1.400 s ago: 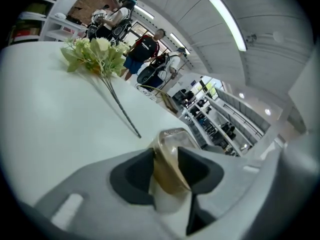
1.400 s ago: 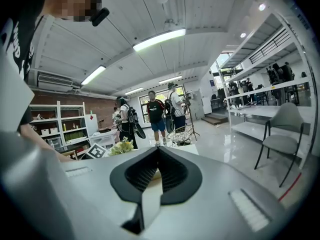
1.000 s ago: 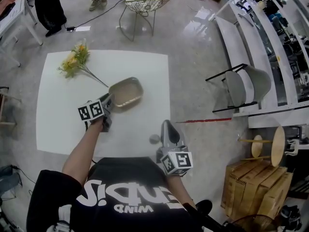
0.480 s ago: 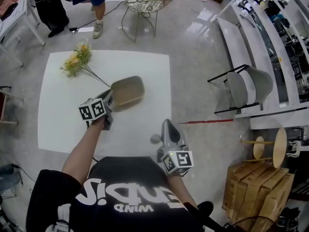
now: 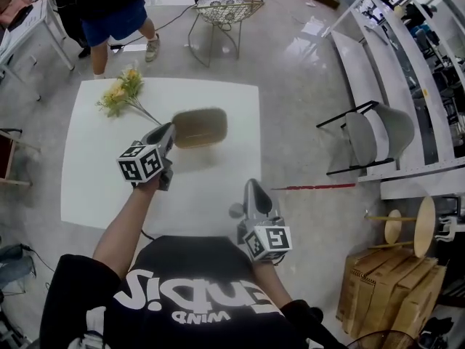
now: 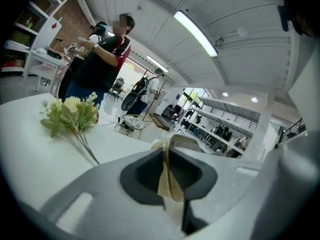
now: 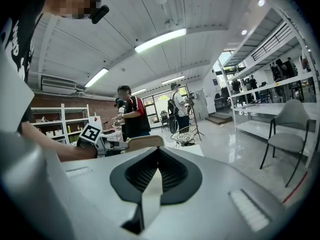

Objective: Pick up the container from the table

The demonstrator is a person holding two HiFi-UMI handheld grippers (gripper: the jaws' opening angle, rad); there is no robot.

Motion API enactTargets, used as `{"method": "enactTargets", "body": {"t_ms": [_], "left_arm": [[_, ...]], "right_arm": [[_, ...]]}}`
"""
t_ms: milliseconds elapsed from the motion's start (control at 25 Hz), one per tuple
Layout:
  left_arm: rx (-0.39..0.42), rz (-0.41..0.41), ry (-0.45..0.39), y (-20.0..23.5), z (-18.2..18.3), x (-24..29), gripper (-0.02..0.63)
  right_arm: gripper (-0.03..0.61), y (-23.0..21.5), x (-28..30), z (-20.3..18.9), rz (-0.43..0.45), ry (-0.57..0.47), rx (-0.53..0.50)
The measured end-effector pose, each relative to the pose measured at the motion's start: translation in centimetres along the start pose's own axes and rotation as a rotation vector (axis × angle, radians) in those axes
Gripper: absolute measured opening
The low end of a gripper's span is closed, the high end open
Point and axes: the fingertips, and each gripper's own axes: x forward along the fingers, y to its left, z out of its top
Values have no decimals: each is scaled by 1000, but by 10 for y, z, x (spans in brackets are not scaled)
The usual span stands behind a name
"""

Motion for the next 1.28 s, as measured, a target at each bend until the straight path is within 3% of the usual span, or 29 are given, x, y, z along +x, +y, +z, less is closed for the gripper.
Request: {"method": "enactTargets", "body": {"t_ms": [320, 600, 1040, 1280], "left_arm": [[145, -14, -110, -44, 43, -34, 37], [239, 14, -166, -79, 48, -79, 37], [217, 123, -222, -105, 17, -141, 37], [203, 155, -219, -98, 3, -170, 37]], "right_arm": [[-2, -1, 3, 1, 19, 0, 17], [-2, 2, 2, 8, 82, -7, 1], [-2, 6, -4, -1, 220, 14, -13], [-2, 12, -6, -12, 227, 21, -4]]}}
